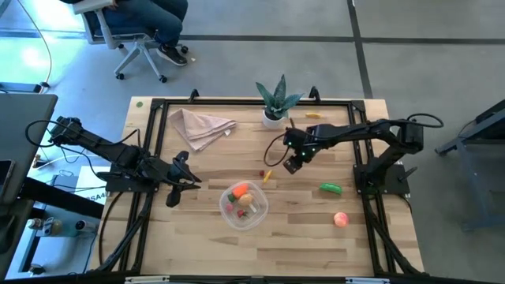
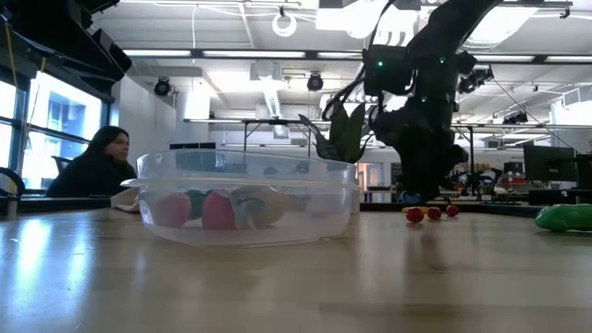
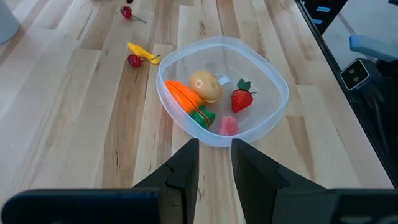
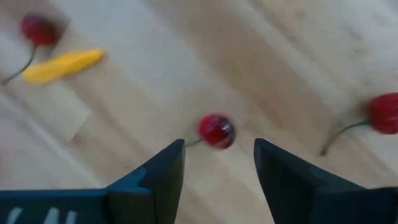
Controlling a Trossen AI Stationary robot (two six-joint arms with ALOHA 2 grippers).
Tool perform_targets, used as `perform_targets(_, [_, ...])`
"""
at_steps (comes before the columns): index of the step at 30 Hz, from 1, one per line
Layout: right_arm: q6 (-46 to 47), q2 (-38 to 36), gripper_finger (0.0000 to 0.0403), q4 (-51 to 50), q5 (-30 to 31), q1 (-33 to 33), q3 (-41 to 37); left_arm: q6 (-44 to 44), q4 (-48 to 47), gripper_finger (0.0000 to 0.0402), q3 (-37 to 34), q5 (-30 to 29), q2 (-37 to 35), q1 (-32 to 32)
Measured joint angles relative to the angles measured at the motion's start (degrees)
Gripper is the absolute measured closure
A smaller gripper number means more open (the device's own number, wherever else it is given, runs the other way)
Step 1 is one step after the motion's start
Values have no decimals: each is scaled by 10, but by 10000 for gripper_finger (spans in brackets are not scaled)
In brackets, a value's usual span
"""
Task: Pick and placing Produce into tupperware
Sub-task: Put the cherry into the transparent container
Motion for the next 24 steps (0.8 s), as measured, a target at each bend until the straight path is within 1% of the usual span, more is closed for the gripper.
perform_targets(3, [30, 0, 208, 0, 18, 0, 0, 0, 0, 318, 0, 0, 0, 0])
perform_targets(12, [91, 2, 205, 4, 20, 0, 0, 0, 0, 318, 0, 0, 0, 0])
perform_targets(18, [112, 25, 205, 11, 20, 0, -2, 0, 0, 318, 0, 0, 0, 0])
perform_targets(24, [122, 50, 206, 49, 15, 1, -2, 0, 0, 318, 0, 0, 0, 0])
